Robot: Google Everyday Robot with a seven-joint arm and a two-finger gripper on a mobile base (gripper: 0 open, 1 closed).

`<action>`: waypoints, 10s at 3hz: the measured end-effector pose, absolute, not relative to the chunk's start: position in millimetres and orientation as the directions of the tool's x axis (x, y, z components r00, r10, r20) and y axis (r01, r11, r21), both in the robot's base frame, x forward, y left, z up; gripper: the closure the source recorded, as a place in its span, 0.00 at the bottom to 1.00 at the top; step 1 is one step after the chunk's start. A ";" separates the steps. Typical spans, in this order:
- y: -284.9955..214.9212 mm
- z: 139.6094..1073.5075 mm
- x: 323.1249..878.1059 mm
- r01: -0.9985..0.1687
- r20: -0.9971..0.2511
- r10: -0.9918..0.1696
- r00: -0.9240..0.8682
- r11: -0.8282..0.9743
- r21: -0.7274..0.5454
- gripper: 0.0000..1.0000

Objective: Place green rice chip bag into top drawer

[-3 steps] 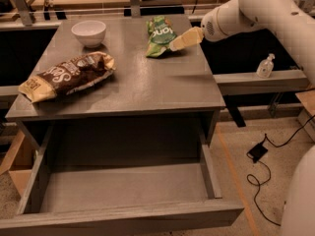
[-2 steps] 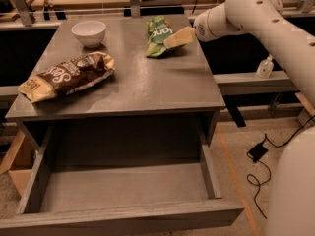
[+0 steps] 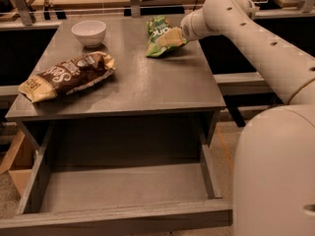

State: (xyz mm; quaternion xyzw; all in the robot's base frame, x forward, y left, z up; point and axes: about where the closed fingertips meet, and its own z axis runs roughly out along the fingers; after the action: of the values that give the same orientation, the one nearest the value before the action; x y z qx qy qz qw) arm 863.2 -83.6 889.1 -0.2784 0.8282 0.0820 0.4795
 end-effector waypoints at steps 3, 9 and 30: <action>-44.7 870.6 883.9 -0.578 -0.827 -0.385 -0.409 0.811 -0.092 0.18; -89.8 930.0 745.4 -0.519 -0.825 -0.383 -0.416 0.845 -0.130 1.00; -2.3 753.8 499.6 -0.791 -0.741 -0.538 -0.403 0.612 -0.015 0.12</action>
Offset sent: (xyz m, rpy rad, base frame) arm 0.0285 0.0350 -0.0123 0.0139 0.0384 0.0322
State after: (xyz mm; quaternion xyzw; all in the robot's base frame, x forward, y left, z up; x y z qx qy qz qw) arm 499.6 -2.3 753.8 -0.4053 0.8195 0.1723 0.3667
